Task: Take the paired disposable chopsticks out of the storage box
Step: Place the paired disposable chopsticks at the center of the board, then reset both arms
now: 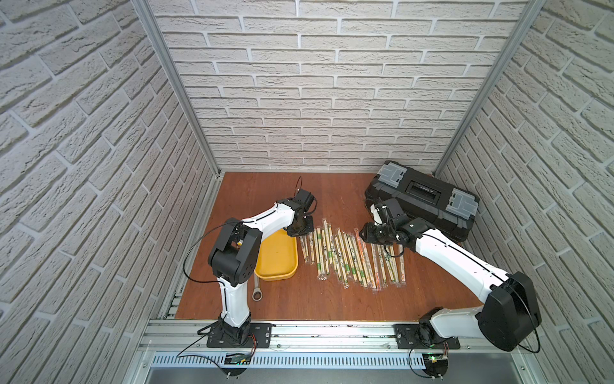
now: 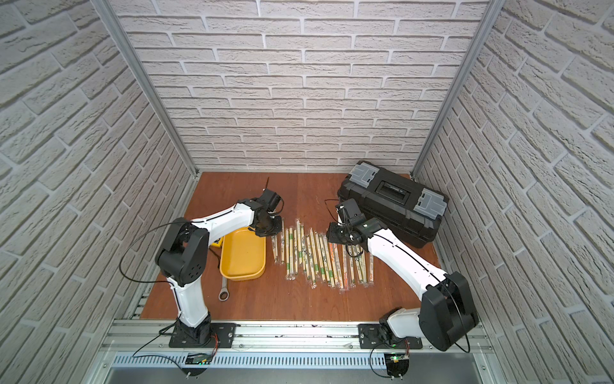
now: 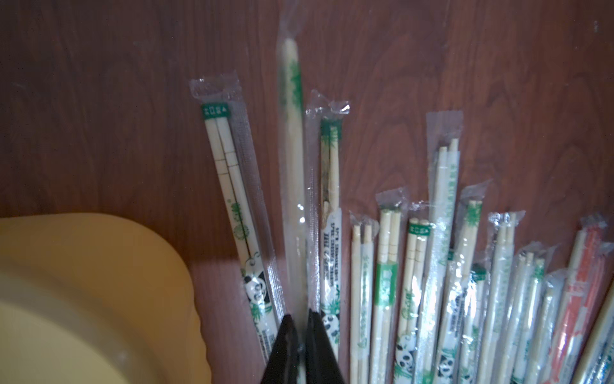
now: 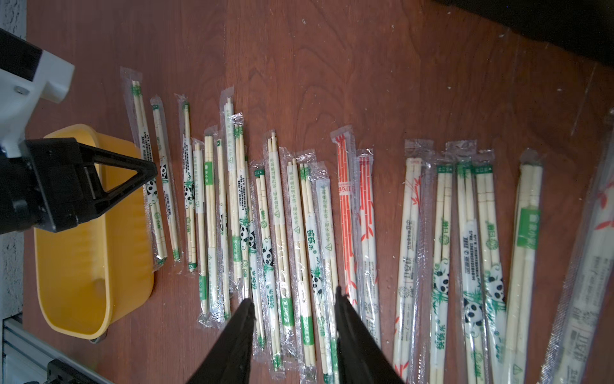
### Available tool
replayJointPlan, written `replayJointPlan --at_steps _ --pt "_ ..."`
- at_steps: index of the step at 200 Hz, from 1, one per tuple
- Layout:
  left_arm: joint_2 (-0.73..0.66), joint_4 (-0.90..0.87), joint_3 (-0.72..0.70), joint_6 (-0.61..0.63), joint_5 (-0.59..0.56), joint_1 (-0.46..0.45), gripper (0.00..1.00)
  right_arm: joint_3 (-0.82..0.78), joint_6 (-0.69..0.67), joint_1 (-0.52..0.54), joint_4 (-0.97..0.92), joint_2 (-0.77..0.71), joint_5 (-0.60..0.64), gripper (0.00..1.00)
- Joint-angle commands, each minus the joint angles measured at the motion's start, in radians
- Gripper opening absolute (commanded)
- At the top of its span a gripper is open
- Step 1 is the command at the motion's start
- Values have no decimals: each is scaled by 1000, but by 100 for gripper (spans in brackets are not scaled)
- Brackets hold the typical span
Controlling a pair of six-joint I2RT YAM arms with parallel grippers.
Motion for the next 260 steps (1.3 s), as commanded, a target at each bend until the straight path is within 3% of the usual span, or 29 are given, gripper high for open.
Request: replayJointPlan --at_steps 1,40,83,103,112,120,126,129,135,160,189,212,232,260 --pt "18 46 28 -19 -9 2 10 -19 -11 -11 -2 -32 14 42" --pt "31 54 37 -20 -2 1 36 -18 -15 -21 -17 -47 18 44" --pt "-77 64 44 4 5 0 45 -3 -26 -30 -31 -83 33 48" --pt "-189 72 31 25 -14 0 53 7 -38 -31 -36 -108 48 55" --pt "-245 70 19 39 -39 -1 63 10 -46 -32 -41 -120 66 62" --pt "-302 71 1 55 -72 2 78 14 -48 -34 -45 -132 92 68" --pt "-348 68 -13 70 -100 4 95 17 -49 -33 -49 -142 118 78" --pt "-370 67 -22 77 -117 5 98 17 -53 -33 -48 -148 128 79" --pt "-416 63 -40 94 -153 8 98 19 -61 -34 -46 -160 148 89" --pt "-612 76 -157 164 -305 51 98 9 -106 -35 -14 -226 261 100" --pt "-853 230 -396 310 -471 174 98 -113 -221 -45 154 -332 441 100" --pt "-1007 525 -653 433 -570 272 98 -278 -319 -81 364 -404 526 100" --pt "-1015 677 -796 447 -571 375 98 -379 -367 -144 484 -393 553 100" --pt "-889 870 -927 516 -549 460 98 -526 -390 -232 727 -320 542 100"
